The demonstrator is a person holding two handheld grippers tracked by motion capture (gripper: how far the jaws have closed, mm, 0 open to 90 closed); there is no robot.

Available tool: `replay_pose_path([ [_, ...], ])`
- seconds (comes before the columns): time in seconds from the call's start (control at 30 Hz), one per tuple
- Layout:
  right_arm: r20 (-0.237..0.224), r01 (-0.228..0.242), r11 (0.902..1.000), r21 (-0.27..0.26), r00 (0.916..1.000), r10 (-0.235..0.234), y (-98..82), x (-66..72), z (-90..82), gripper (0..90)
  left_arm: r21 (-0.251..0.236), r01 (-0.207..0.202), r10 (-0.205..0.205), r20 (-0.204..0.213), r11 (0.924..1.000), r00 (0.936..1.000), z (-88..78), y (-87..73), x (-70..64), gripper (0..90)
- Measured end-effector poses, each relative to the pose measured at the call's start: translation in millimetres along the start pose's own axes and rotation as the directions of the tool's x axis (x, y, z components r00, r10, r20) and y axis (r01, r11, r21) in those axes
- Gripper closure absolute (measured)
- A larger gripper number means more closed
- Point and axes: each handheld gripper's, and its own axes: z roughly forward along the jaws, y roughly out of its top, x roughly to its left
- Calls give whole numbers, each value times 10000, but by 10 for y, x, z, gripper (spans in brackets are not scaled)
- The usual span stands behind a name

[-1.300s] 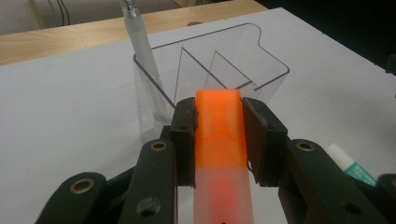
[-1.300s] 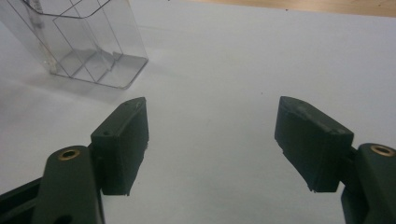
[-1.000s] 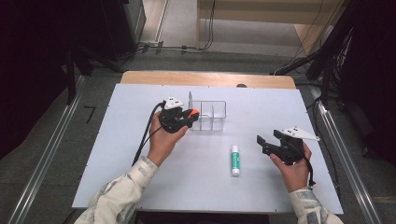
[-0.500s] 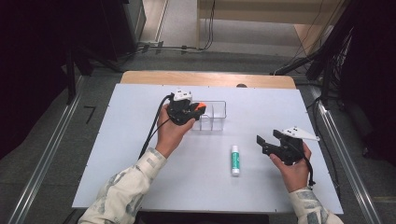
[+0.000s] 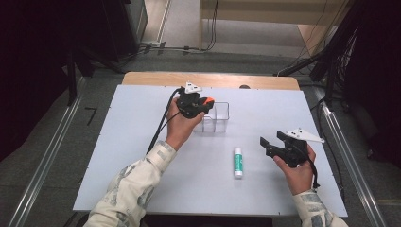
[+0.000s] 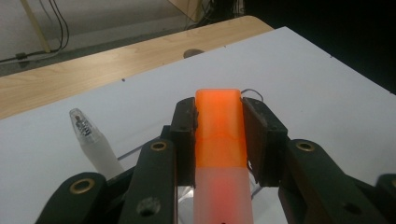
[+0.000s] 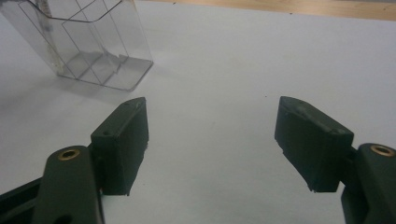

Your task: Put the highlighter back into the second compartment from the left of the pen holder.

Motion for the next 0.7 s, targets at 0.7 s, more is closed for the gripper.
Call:
replay_pose_path([
  [0.7,-4,-32,10000,-94,10000,32,2,-14,-23,248,196,-146,148,-88,9997,9999,337,235,-62,678],
])
